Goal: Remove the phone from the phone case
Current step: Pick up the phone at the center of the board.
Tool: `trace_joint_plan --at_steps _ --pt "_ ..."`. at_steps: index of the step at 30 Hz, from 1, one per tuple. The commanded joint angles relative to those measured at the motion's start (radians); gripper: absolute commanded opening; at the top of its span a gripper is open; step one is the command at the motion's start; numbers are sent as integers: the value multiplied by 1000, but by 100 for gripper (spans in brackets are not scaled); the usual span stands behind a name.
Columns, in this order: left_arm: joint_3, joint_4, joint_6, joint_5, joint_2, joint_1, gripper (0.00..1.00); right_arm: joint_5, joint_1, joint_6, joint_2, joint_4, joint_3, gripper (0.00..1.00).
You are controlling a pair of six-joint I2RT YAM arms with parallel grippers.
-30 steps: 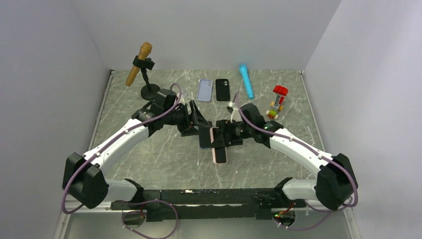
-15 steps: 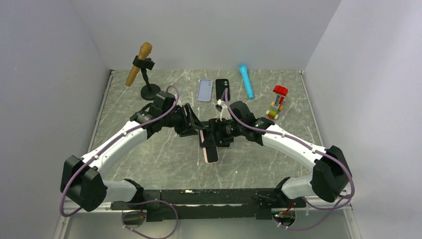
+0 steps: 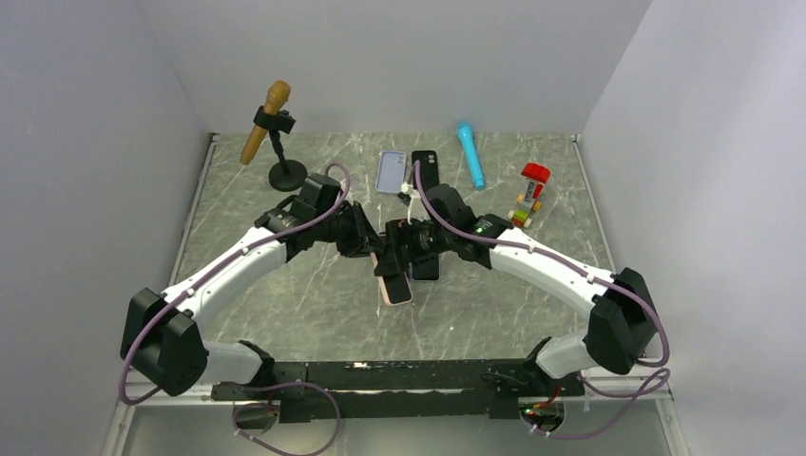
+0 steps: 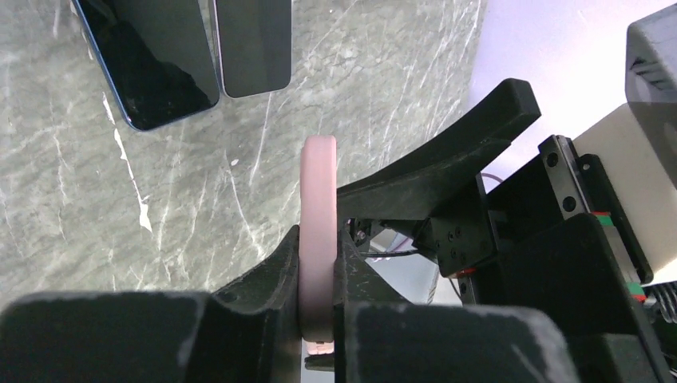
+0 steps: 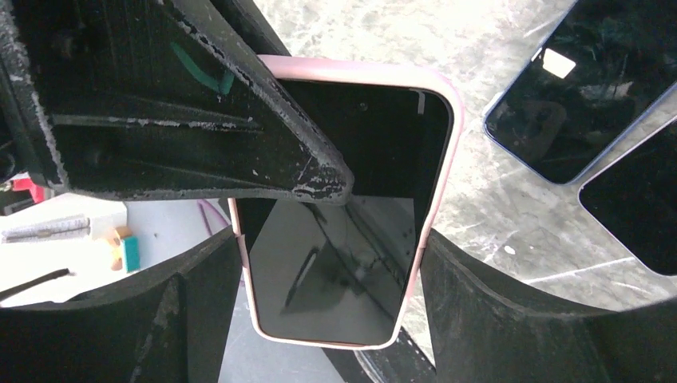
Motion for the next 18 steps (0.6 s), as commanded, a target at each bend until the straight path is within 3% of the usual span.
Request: trace_joint_plan --at_steps 1,2,4,8,9,12,18 --pt "80 24 35 37 35 -14 3 4 7 -31 34 16 123 0" --pt "91 24 49 27 29 -15 0 -4 9 -31 35 7 131 5" --pt "90 41 70 11 4 -15 0 2 11 -28 9 8 102 40" --pt "71 117 139 27 -61 -6 0 93 8 -79 -123 -18 13 92" --pt "65 140 161 56 -70 -4 0 108 2 -94 -159 -22 -6 98" --pt "57 219 201 178 -78 2 0 78 -41 -125 -241 -42 -39 100" --pt "9 432 167 443 -81 0 0 -304 -187 -31 -323 65 -108 100"
